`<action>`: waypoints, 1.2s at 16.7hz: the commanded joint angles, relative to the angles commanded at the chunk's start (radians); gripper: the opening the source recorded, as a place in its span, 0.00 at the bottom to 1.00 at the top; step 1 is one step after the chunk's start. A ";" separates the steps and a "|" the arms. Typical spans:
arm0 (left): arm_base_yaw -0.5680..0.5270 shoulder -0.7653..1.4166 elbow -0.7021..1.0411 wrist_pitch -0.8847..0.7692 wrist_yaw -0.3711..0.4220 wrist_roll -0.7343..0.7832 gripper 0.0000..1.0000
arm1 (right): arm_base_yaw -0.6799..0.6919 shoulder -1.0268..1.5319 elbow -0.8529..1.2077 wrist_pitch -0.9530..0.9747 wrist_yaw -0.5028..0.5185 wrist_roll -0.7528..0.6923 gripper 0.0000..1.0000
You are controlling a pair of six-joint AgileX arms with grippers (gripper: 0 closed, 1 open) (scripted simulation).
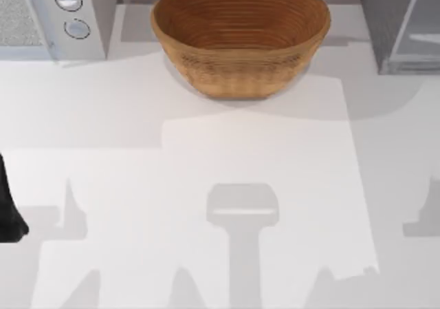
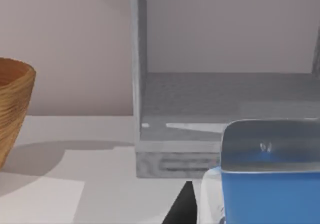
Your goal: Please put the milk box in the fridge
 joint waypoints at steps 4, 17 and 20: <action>0.000 0.000 0.000 0.000 0.000 0.000 1.00 | -0.018 -0.057 -0.026 -0.029 -0.025 0.003 0.00; 0.000 0.000 0.000 0.000 0.000 0.000 1.00 | -0.078 0.414 0.213 0.264 -0.092 0.009 0.00; 0.000 0.000 0.000 0.000 0.000 0.000 1.00 | -0.119 0.723 0.349 0.431 -0.127 0.010 0.00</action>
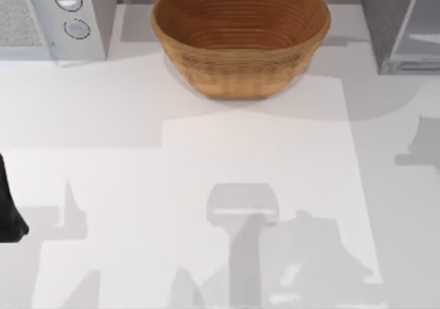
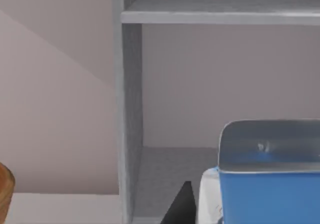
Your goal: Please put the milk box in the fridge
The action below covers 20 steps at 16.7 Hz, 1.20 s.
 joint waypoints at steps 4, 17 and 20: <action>0.000 0.000 0.000 0.000 0.000 0.000 1.00 | -0.058 0.452 0.191 0.236 -0.048 0.000 0.00; 0.000 0.000 0.000 0.000 0.000 0.000 1.00 | -0.178 1.390 0.600 0.738 -0.153 0.008 0.00; 0.000 0.000 0.000 0.000 0.000 0.000 1.00 | -0.179 1.394 0.602 0.741 -0.154 0.008 0.00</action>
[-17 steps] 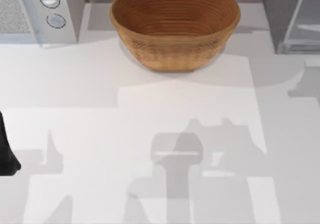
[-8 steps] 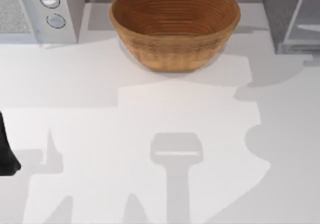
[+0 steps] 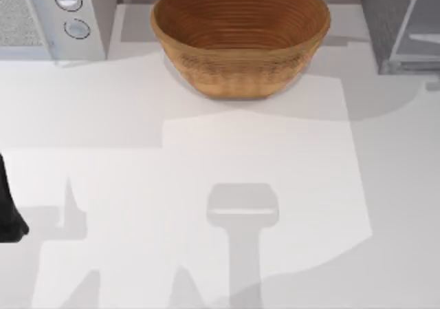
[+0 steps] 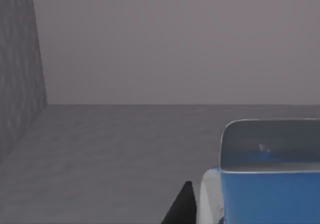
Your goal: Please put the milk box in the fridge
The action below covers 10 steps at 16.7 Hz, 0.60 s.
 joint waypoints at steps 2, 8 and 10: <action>0.000 0.000 0.000 0.000 0.000 0.000 1.00 | 0.005 -0.001 -0.005 -0.003 0.001 0.001 0.00; 0.000 0.000 0.000 0.000 0.000 0.000 1.00 | 0.022 0.083 0.160 -0.099 0.012 -0.001 0.00; 0.000 0.000 0.000 0.000 0.000 0.000 1.00 | 0.031 0.132 0.279 -0.162 0.023 -0.002 0.00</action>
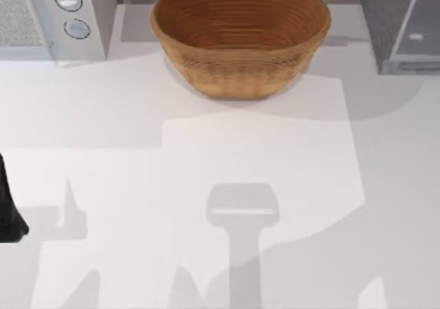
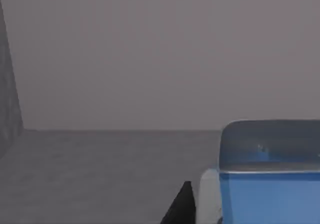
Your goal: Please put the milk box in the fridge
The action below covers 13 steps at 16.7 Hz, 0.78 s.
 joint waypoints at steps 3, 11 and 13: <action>0.000 0.000 0.000 0.000 0.000 0.000 1.00 | 0.014 0.068 0.185 -0.102 0.018 0.000 0.00; 0.000 0.000 0.000 0.000 0.000 0.000 1.00 | 0.031 0.131 0.350 -0.213 0.037 0.001 0.00; 0.000 0.000 0.000 0.000 0.000 0.000 1.00 | 0.031 0.131 0.350 -0.213 0.037 0.001 0.08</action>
